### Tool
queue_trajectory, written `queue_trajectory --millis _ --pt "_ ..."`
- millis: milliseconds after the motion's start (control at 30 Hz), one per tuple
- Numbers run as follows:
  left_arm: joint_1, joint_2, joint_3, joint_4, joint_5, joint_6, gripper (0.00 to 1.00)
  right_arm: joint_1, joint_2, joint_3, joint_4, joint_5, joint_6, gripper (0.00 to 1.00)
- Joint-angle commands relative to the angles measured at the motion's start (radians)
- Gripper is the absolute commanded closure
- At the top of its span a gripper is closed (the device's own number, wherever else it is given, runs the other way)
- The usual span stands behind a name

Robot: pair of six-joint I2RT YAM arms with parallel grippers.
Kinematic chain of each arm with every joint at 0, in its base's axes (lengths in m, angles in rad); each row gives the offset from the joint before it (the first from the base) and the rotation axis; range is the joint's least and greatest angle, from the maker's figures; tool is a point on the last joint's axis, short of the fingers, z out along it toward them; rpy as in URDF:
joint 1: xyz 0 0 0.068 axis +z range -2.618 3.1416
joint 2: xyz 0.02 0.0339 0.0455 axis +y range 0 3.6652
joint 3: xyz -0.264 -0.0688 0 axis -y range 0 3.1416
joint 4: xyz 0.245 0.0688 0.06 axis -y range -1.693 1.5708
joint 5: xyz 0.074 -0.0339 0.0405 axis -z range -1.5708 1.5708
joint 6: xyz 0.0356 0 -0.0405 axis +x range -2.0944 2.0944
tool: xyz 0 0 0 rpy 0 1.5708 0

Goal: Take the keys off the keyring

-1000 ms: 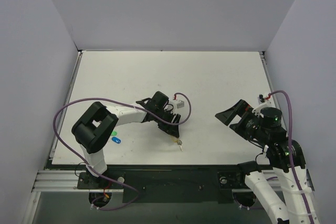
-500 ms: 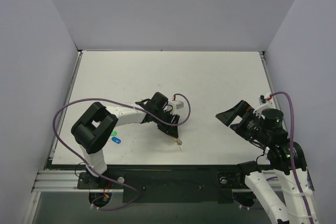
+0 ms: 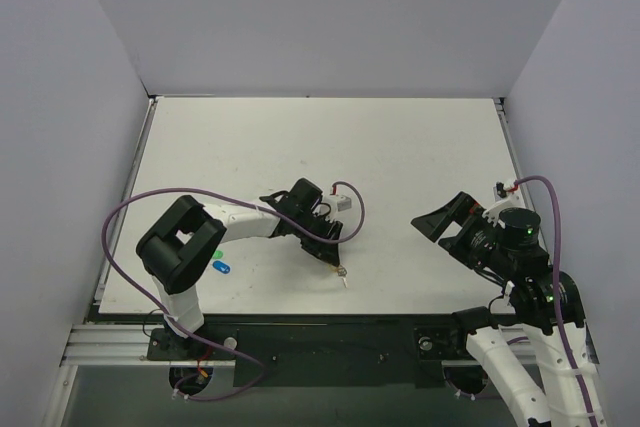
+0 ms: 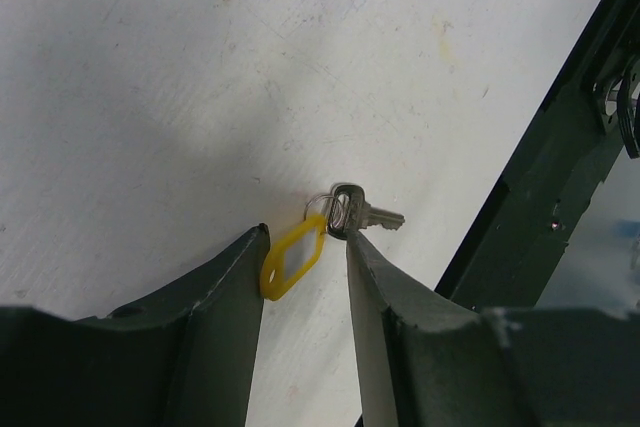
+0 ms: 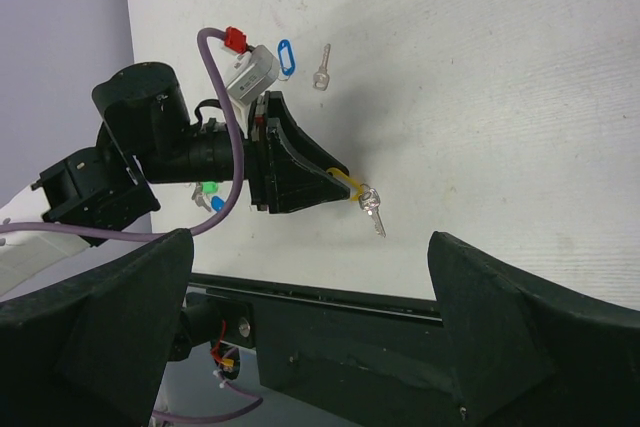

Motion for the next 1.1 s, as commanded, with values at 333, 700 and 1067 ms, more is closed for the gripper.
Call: queue_trajectory --millis 333,700,1067 --pt "-0.018 -0.007 -0.037 0.011 -0.011 -0.011 0.76 0.007 -0.013 0.031 -0.012 0.004 -0.004 0.03" --pt "-0.018 -0.128 -0.031 0.002 -0.002 -0.077 1.0 0.007 -0.02 0.031 -0.011 -0.007 0.006 0.03" --pt "-0.031 -0.442 0.049 -0.159 -0.074 -0.15 1.0 0.007 -0.046 -0.066 0.265 -0.114 0.214 0.02"
